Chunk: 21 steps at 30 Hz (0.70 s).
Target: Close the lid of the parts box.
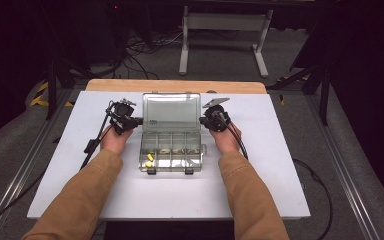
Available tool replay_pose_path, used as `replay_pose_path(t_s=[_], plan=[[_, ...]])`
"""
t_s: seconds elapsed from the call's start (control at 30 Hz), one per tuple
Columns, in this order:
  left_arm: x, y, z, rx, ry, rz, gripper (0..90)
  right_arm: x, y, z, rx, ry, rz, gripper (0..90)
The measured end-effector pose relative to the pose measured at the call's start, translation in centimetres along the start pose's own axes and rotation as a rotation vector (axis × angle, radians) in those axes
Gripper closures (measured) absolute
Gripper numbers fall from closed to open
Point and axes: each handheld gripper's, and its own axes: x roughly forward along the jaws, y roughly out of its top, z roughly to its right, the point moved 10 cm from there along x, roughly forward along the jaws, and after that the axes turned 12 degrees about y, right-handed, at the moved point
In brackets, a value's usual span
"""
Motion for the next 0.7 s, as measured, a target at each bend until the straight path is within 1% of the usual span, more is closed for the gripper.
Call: replay_pose_path(t_s=[0.13, 0.17, 0.2, 0.23, 0.27, 0.33, 0.37, 0.4, 0.5, 0.53, 0.63, 0.7], plan=[[-0.3, 0.3, 0.0, 0.008, 0.003, 0.018, 89.6, -0.4, 0.2, 0.0, -0.005, 0.002, 0.007, 90.0], [-0.3, 0.3, -0.1, 0.015, 0.01, 0.02, 89.6, -0.5, 0.2, 0.0, -0.006, -0.001, 0.006, 90.0], [-0.4, 0.4, -0.1, 0.015, 0.002, 0.021, 89.6, -0.6, 0.3, 0.0, -0.006, 0.0, 0.01, 90.0], [-0.4, 0.4, -0.1, 0.015, 0.002, 0.021, 89.6, -0.7, 0.4, 0.0, -0.008, 0.0, 0.018, 90.0], [-0.5, 0.4, 0.0, 0.004, 0.001, 0.021, 89.6, -0.8, 0.5, -0.1, -0.013, -0.004, 0.022, 90.0], [-0.6, 0.4, 0.0, 0.004, 0.0, 0.023, 89.6, -0.9, 0.6, -0.1, -0.015, -0.006, 0.024, 90.0], [-0.6, 0.5, -0.1, 0.014, 0.008, 0.033, 89.6, -0.9, 0.7, -0.1, -0.018, -0.007, 0.025, 90.0], [-0.7, 0.6, -0.1, 0.017, 0.008, 0.035, 89.6, -1.0, 0.7, -0.1, -0.021, -0.006, 0.029, 90.0], [-1.0, 0.7, 0.0, 0.016, 0.005, 0.039, 89.6, -1.3, 0.9, -0.2, -0.027, -0.012, 0.035, 90.0], [-1.1, 0.7, 0.1, 0.013, -0.004, 0.037, 89.6, -1.3, 1.0, -0.2, -0.029, -0.011, 0.039, 90.0], [-1.5, 0.9, 0.0, 0.024, 0.004, 0.054, 89.6, -1.7, 1.2, -0.4, -0.035, -0.007, 0.05, 90.0], [-1.6, 0.9, 0.0, 0.03, 0.002, 0.053, 89.6, -1.8, 1.2, -0.4, -0.038, -0.006, 0.051, 90.0]])
